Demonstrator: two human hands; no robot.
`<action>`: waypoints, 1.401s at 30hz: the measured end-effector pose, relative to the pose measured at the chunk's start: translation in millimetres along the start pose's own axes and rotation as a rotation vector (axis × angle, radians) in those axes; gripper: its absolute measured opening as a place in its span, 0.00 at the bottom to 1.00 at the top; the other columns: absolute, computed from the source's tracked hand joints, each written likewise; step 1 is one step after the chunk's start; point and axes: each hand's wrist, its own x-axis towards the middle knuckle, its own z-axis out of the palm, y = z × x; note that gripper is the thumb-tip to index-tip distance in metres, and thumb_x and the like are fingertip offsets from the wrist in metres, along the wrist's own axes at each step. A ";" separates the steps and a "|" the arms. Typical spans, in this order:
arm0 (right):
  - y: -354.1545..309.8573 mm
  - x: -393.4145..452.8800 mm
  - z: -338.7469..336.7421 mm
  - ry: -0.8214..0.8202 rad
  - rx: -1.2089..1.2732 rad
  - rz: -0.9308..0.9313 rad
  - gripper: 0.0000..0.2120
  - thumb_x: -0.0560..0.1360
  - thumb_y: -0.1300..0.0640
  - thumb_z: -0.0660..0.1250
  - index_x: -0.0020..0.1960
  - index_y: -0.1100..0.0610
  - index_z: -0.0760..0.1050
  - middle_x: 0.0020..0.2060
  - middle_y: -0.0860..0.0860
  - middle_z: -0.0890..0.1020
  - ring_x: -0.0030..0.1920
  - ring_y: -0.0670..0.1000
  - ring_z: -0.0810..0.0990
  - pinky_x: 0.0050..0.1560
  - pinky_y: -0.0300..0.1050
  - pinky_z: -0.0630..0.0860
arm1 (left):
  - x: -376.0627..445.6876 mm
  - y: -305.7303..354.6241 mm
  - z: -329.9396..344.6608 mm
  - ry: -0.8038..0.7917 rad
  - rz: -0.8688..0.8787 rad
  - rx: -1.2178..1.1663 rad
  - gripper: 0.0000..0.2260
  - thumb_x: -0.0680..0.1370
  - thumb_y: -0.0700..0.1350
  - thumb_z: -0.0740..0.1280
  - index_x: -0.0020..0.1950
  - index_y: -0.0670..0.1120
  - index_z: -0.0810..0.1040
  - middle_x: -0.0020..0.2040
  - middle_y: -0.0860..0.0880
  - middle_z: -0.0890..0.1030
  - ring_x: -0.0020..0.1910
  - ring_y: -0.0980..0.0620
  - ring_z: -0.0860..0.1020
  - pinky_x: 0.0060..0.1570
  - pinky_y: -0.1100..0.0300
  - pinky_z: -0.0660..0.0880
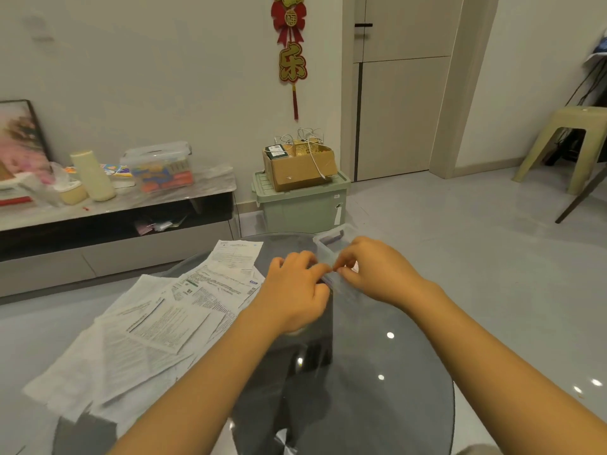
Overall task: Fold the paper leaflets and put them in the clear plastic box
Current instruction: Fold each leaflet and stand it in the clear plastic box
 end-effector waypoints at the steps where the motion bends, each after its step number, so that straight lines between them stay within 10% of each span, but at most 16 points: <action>1: -10.4 -8.1 3.5 -0.012 0.017 -0.032 0.11 0.77 0.54 0.61 0.52 0.50 0.81 0.45 0.48 0.78 0.45 0.51 0.78 0.49 0.49 0.78 | -16.5 -3.4 -2.0 -0.017 -0.026 -0.001 0.29 0.71 0.52 0.45 0.68 0.53 0.70 0.65 0.51 0.69 0.64 0.53 0.64 0.64 0.57 0.54; 16: -78.2 -70.4 98.9 -0.320 0.029 -0.288 0.11 0.77 0.53 0.60 0.57 0.48 0.78 0.52 0.47 0.75 0.50 0.49 0.76 0.49 0.41 0.73 | -191.7 -39.8 14.5 -0.279 -0.421 0.003 0.17 0.80 0.48 0.51 0.66 0.51 0.71 0.63 0.51 0.73 0.60 0.50 0.71 0.58 0.56 0.67; 25: -73.6 -67.9 105.8 -0.452 0.060 -0.334 0.16 0.71 0.49 0.69 0.58 0.46 0.77 0.52 0.44 0.73 0.54 0.45 0.71 0.54 0.43 0.72 | -171.3 -39.5 33.3 -0.352 -0.240 -0.281 0.24 0.79 0.44 0.57 0.75 0.51 0.61 0.76 0.54 0.57 0.74 0.56 0.53 0.73 0.59 0.49; 31: -59.0 -77.1 112.0 -0.503 0.115 -0.365 0.26 0.66 0.43 0.74 0.62 0.42 0.73 0.59 0.41 0.69 0.59 0.44 0.63 0.61 0.41 0.67 | -172.1 -38.7 39.9 -0.296 -0.172 -0.339 0.23 0.77 0.48 0.61 0.72 0.57 0.64 0.75 0.59 0.59 0.73 0.60 0.54 0.70 0.65 0.49; 42: -60.2 -83.3 124.8 -0.331 0.269 -0.267 0.12 0.67 0.44 0.74 0.49 0.44 0.81 0.48 0.40 0.72 0.54 0.44 0.66 0.56 0.38 0.67 | -190.7 -41.6 39.5 -0.306 -0.139 -0.272 0.28 0.70 0.63 0.70 0.67 0.59 0.69 0.64 0.63 0.67 0.64 0.61 0.63 0.66 0.61 0.60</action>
